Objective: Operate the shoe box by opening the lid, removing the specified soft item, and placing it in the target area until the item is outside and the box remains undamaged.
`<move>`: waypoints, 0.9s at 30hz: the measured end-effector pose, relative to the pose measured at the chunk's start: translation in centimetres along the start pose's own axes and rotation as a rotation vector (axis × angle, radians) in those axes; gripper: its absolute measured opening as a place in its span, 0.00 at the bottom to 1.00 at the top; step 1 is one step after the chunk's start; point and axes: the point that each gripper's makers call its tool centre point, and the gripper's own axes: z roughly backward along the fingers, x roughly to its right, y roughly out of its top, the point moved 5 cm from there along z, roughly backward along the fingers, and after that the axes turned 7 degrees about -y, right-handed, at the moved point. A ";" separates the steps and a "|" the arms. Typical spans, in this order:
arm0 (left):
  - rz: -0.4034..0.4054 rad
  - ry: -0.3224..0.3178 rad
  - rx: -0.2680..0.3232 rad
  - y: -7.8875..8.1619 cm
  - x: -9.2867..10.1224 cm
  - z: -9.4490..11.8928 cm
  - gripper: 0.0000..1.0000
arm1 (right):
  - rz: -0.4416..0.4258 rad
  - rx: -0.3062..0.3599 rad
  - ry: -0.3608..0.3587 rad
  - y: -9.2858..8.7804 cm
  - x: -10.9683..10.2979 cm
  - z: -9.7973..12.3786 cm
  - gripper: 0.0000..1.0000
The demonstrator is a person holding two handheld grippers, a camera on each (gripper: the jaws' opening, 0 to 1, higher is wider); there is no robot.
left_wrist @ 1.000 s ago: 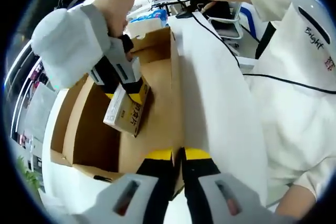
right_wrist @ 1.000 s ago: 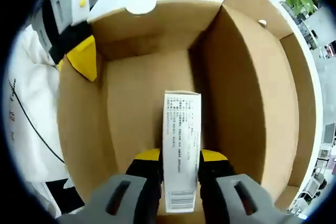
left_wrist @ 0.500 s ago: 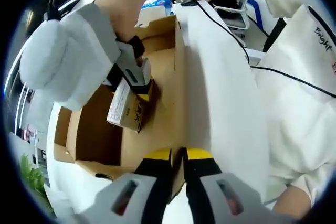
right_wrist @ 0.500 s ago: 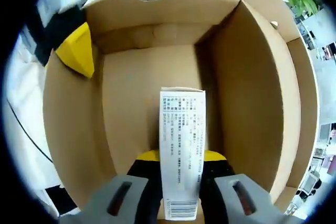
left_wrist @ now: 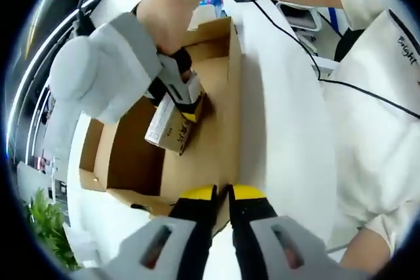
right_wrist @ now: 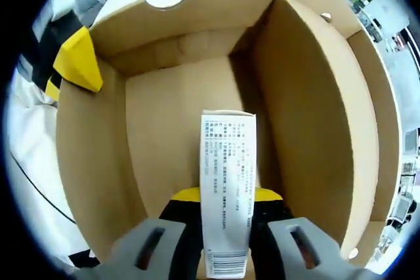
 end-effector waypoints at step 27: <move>-0.024 0.025 -0.037 0.1 0.4 -0.1 0.07 | 0.234 0.052 0.096 -1.2 -2.1 0.9 0.22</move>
